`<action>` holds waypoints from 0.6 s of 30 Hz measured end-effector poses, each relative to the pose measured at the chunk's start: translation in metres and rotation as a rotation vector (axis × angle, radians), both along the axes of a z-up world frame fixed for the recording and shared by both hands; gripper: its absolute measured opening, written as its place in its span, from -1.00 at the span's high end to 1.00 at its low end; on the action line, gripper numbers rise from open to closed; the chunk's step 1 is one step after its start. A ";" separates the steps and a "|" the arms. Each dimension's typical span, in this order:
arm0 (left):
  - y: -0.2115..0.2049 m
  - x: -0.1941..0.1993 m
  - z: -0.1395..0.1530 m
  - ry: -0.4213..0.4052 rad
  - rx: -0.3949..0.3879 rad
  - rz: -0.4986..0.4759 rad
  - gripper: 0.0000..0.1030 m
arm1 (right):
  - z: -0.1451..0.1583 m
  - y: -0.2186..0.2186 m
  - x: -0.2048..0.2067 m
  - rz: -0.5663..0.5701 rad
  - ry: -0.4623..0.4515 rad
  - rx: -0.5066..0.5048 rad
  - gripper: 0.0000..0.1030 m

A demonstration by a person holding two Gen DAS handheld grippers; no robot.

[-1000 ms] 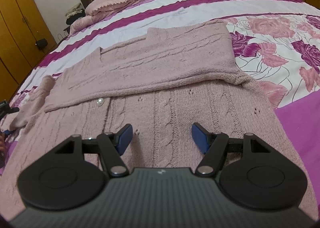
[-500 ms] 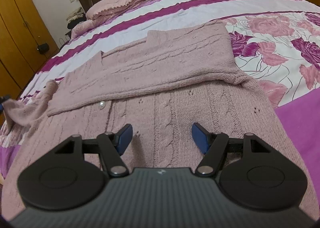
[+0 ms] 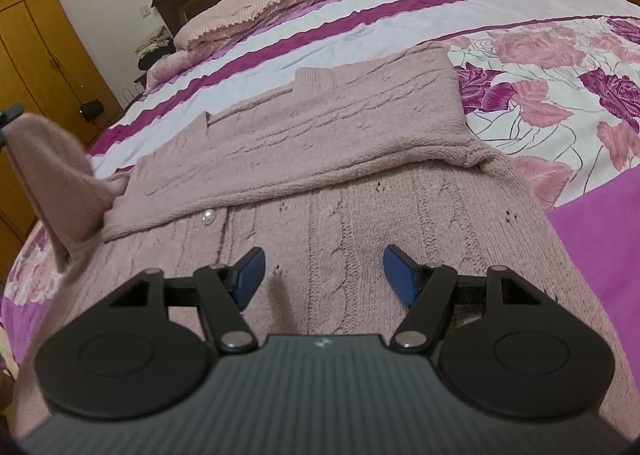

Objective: Fold small clothes
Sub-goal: 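Lift the sleeve with the left gripper, fold it across the body, release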

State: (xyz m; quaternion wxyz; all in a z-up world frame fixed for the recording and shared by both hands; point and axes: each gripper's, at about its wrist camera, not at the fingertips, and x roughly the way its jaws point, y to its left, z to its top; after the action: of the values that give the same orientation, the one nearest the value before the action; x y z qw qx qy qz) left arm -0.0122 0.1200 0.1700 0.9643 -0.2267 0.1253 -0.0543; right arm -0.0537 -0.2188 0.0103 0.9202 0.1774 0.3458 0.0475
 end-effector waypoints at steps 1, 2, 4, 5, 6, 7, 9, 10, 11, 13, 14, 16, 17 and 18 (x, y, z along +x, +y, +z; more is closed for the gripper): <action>-0.011 0.003 0.000 0.005 0.008 -0.016 0.59 | 0.000 -0.001 0.000 -0.001 -0.002 0.006 -0.30; -0.021 0.006 -0.001 0.010 0.012 -0.034 0.59 | 0.000 -0.001 -0.001 -0.003 -0.004 0.012 -0.30; -0.041 0.011 -0.005 0.024 0.025 -0.071 0.59 | 0.000 -0.003 -0.002 -0.005 -0.009 0.024 -0.30; -0.050 0.013 -0.009 0.034 0.037 -0.084 0.59 | 0.000 -0.005 -0.003 -0.007 -0.012 0.030 -0.30; -0.059 0.017 -0.013 0.051 0.047 -0.097 0.59 | 0.000 -0.006 -0.004 -0.010 -0.016 0.036 -0.30; -0.067 0.021 -0.020 0.071 0.052 -0.112 0.59 | 0.000 -0.007 -0.005 -0.012 -0.023 0.043 -0.31; -0.082 0.027 -0.033 0.107 0.071 -0.138 0.59 | 0.000 -0.008 -0.005 -0.015 -0.027 0.051 -0.30; -0.089 0.029 -0.041 0.124 0.090 -0.150 0.59 | 0.000 -0.008 -0.005 -0.017 -0.026 0.055 -0.31; -0.096 0.032 -0.049 0.141 0.114 -0.164 0.59 | 0.000 -0.009 -0.006 -0.019 -0.027 0.058 -0.31; -0.109 0.037 -0.066 0.174 0.154 -0.189 0.59 | 0.001 -0.010 -0.007 -0.025 -0.034 0.062 -0.31; -0.113 0.041 -0.075 0.191 0.169 -0.204 0.59 | 0.002 -0.010 -0.008 -0.029 -0.038 0.067 -0.31; -0.123 0.046 -0.089 0.225 0.190 -0.234 0.59 | 0.000 -0.014 -0.009 -0.037 -0.043 0.082 -0.31; -0.127 0.048 -0.096 0.245 0.196 -0.249 0.59 | 0.000 -0.015 -0.009 -0.040 -0.044 0.091 -0.31; -0.130 0.052 -0.102 0.265 0.198 -0.267 0.59 | -0.001 -0.017 -0.009 -0.042 -0.045 0.101 -0.31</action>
State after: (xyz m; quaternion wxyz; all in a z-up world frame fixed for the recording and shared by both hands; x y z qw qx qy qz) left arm 0.0400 -0.0101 0.0675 0.9412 -0.1176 0.2846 -0.1388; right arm -0.0630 -0.2353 0.0098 0.9184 0.2297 0.3185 0.0493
